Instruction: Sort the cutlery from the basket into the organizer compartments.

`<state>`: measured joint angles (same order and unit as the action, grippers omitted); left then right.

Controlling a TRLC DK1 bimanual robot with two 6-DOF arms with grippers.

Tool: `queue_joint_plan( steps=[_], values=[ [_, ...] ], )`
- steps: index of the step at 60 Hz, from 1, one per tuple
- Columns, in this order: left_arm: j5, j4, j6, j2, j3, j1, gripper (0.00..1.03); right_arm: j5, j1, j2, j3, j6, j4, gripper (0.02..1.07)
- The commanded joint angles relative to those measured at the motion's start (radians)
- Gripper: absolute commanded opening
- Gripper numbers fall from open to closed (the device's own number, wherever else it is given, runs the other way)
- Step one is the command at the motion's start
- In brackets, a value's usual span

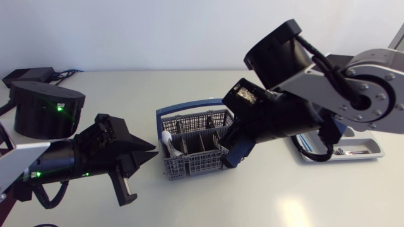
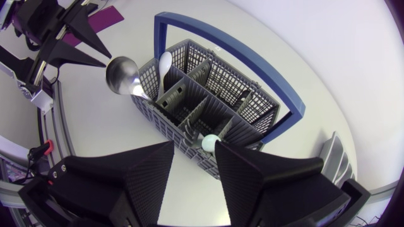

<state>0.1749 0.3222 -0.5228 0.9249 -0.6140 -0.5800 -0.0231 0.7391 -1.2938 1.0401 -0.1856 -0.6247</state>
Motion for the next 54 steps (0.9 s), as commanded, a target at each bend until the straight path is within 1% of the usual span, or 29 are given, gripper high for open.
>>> queue_joint_plan(
  steps=[1, 6, 9, 13, 16, 17, 19, 21, 25, 32, 35, 44, 54],
  values=[
    [-0.003, 0.009, 0.024, -0.014, 0.010, -0.014, 0.20, 0.015, 0.016, -0.044, 0.024, 0.026, 0.016, 0.52],
    [-0.003, 0.009, 0.026, -0.015, 0.013, -0.017, 0.20, 0.025, 0.023, -0.073, 0.028, 0.026, 0.031, 0.51],
    [-0.003, 0.009, 0.027, -0.017, 0.013, -0.017, 0.20, 0.055, 0.040, -0.094, 0.028, 0.026, 0.040, 0.50],
    [-0.002, 0.009, 0.029, -0.017, 0.016, -0.021, 0.20, 0.089, 0.052, -0.113, 0.026, 0.026, 0.059, 0.42],
    [-0.002, 0.009, 0.030, -0.017, 0.016, -0.023, 0.20, 0.094, 0.055, -0.119, 0.024, 0.026, 0.066, 0.37],
    [-0.002, 0.009, 0.030, -0.017, 0.017, -0.024, 0.20, 0.095, 0.057, -0.122, 0.024, 0.025, 0.071, 0.33],
    [-0.002, 0.008, 0.030, -0.017, 0.017, -0.026, 0.20, 0.104, 0.059, -0.128, 0.024, 0.025, 0.076, 0.29],
    [-0.002, 0.008, 0.030, -0.017, 0.019, -0.027, 0.20, 0.114, 0.063, -0.133, 0.024, 0.025, 0.077, 0.26],
    [-0.002, 0.008, 0.032, -0.017, 0.019, -0.034, 0.20, 0.120, 0.066, -0.142, 0.024, 0.023, 0.082, 0.25],
    [-0.003, 0.008, 0.038, -0.017, 0.013, -0.043, 0.20, 0.129, 0.072, -0.144, 0.028, 0.020, 0.083, 0.12],
    [-0.003, 0.008, 0.040, -0.017, 0.011, -0.046, 0.20, 0.130, 0.074, -0.144, 0.029, 0.020, 0.083, 0.09],
    [-0.003, 0.008, 0.046, -0.018, 0.014, -0.052, 0.20, 0.132, 0.079, -0.134, 0.024, 0.015, 0.079, 0.08],
    [-0.003, 0.009, 0.046, -0.020, 0.013, -0.054, 0.20, 0.121, 0.083, -0.082, 0.038, 0.011, 0.059, 0.08]
  ],
)
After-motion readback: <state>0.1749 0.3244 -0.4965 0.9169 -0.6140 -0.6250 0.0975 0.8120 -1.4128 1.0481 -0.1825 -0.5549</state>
